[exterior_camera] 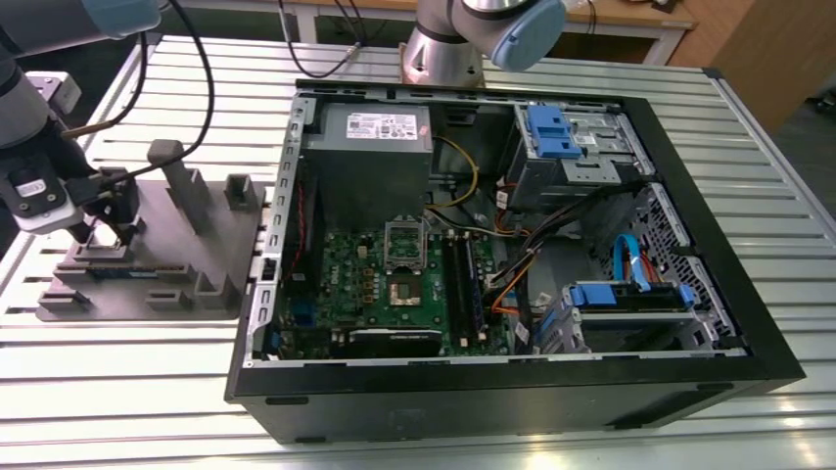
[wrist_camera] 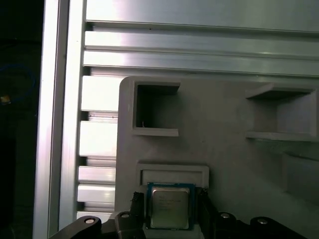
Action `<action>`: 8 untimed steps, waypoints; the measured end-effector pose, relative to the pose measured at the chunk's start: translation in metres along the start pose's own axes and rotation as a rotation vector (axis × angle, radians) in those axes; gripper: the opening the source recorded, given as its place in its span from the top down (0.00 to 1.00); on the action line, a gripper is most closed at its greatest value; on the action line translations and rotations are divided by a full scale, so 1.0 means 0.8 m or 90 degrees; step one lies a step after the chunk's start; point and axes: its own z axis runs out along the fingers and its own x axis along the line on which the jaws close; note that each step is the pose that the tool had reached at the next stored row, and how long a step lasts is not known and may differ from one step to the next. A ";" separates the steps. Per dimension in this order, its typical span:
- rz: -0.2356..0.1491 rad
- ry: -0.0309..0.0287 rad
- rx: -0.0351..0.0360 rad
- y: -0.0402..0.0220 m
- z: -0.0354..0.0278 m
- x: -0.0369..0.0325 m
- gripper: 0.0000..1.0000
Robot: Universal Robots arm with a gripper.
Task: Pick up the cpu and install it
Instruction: 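Pick up the cpu and move it towards the insertion slot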
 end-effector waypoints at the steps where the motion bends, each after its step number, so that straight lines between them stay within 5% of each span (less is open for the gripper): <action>1: -0.003 0.0003 -0.0004 -0.0003 -0.0002 0.0002 0.45; 8: -0.006 0.0000 -0.0011 -0.0011 0.0009 0.0002 0.45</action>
